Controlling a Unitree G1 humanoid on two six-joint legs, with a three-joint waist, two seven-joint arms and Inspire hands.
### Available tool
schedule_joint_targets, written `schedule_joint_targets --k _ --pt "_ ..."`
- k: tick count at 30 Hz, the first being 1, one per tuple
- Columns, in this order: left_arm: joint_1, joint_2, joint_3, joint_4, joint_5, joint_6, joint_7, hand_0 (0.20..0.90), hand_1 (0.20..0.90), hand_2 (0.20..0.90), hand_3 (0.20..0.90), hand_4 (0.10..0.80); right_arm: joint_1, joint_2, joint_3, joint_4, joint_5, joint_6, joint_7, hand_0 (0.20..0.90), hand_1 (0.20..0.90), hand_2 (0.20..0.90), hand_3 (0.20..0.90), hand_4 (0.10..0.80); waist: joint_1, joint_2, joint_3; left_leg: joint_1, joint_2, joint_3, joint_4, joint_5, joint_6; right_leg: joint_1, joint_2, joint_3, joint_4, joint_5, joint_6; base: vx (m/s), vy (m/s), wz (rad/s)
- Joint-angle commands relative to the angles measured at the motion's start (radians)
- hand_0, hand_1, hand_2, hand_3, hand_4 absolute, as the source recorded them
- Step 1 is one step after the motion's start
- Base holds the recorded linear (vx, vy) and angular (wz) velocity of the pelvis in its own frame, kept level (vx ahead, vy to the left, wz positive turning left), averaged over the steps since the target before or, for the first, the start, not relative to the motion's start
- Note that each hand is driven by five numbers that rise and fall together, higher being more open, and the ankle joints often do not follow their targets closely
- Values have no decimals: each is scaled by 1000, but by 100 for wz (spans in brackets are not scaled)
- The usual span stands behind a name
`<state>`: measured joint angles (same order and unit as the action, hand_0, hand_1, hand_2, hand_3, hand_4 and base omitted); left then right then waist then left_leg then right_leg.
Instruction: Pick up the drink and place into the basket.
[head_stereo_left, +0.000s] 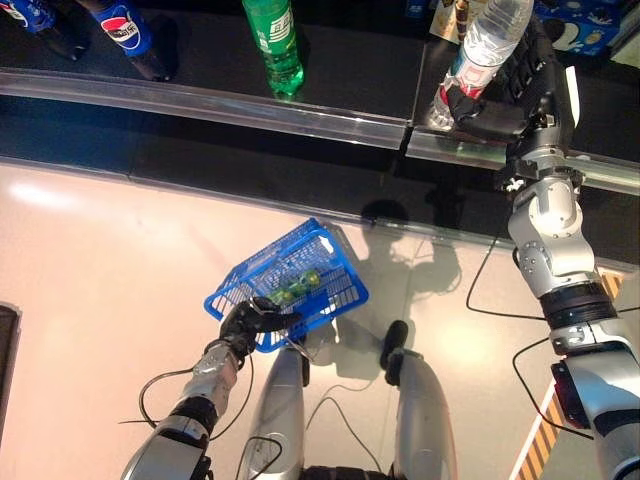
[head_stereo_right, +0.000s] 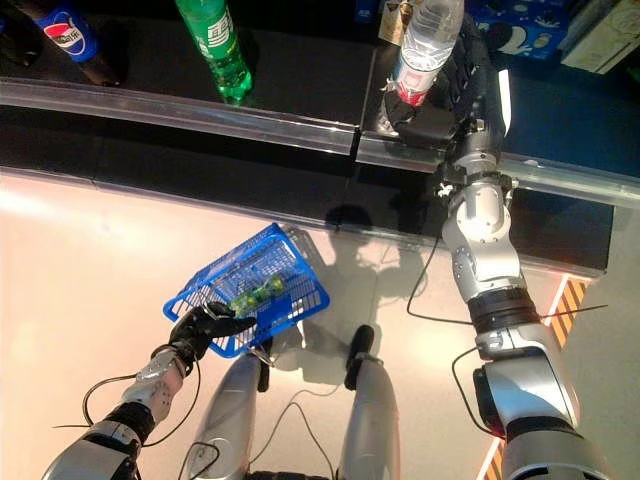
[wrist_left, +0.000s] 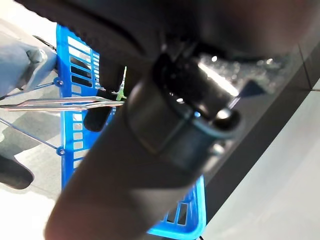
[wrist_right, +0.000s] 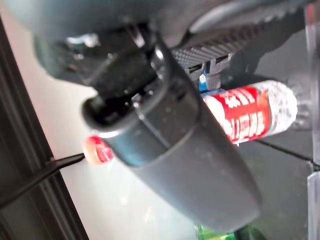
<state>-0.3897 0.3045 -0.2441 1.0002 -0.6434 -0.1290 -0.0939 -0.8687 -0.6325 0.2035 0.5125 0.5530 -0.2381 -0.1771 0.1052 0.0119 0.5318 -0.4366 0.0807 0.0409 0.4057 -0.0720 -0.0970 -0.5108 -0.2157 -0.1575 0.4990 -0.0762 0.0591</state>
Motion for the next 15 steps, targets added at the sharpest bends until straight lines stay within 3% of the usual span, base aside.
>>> schedule_joint_targets --k 1,15 --pt "137 120 -62 -9 58 44 -3 300 300 300 200 100 -185 -99 10 -23 45 -42 22 900 900 900 900 800 19 2 -12 -8 -50 -24 37 -25 86 74 -15 -30 -92 40 24 3 -2 3" --pt "136 132 -81 -16 52 45 -12 300 300 300 200 100 -295 -128 86 166 91 31 35 900 900 900 900 800 43 14 -12 8 -58 -32 15 -16 84 83 -23 -43 -97 40 23 3 2 2"
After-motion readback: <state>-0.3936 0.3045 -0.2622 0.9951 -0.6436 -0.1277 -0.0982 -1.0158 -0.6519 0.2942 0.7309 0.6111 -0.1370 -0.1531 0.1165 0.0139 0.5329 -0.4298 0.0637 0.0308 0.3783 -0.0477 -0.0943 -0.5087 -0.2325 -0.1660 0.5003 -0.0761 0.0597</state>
